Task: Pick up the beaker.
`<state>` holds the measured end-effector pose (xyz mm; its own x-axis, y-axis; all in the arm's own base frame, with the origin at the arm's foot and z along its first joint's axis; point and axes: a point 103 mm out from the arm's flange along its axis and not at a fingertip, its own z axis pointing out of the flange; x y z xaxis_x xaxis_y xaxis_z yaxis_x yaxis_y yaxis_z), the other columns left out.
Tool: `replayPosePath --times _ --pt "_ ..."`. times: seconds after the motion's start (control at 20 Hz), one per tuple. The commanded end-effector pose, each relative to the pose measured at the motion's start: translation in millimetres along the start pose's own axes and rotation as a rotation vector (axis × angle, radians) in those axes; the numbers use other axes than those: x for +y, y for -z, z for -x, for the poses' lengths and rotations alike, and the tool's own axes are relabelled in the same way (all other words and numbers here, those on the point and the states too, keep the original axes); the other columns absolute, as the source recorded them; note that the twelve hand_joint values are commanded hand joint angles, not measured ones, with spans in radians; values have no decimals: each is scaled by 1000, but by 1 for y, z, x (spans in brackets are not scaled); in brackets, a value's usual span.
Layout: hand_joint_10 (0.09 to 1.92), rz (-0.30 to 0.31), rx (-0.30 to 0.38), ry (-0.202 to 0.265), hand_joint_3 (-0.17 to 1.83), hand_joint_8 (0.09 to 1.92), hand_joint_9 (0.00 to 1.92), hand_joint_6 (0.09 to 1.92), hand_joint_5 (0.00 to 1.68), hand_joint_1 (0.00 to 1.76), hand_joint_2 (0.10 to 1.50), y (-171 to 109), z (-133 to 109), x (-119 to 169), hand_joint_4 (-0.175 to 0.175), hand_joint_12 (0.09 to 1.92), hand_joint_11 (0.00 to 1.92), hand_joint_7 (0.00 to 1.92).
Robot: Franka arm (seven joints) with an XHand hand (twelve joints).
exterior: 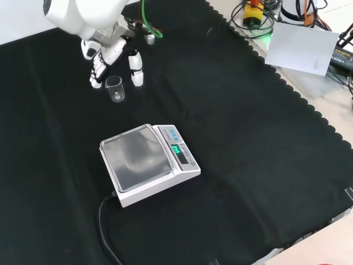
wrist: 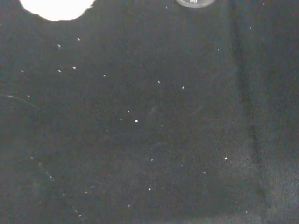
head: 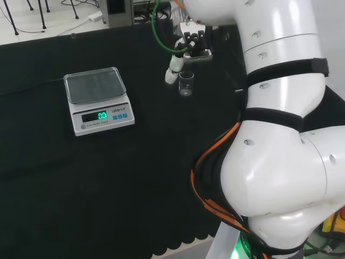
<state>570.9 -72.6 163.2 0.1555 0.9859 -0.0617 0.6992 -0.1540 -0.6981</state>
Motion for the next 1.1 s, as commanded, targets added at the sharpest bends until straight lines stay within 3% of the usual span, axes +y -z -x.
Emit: replayPosePath --times 0.05,0.3,0.45,0.6,0.75,1.0,1.1 --pt "384 -73 -43 -31 -115 87 0 87 0 768 790 -19 10 -2 22 1404 0 0" --pt "465 -69 -53 -55 -108 87 0 87 0 797 802 -24 14 3 19 1443 0 0" --pt "636 -63 -50 -64 -111 87 0 87 9 835 818 -27 16 6 15 1484 33 0" --pt "855 -10 -46 -66 -131 87 35 87 40 867 838 -30 18 9 8 1454 159 18" --pt "907 56 -43 -58 -163 87 205 87 120 897 867 -30 15 11 -5 1405 302 88" --pt "815 102 -43 -58 -175 652 601 93 378 1054 953 -30 11 16 -53 1279 627 126" --pt "769 123 -38 -56 -175 745 720 252 447 1131 1003 -30 9 17 -74 1201 755 158"
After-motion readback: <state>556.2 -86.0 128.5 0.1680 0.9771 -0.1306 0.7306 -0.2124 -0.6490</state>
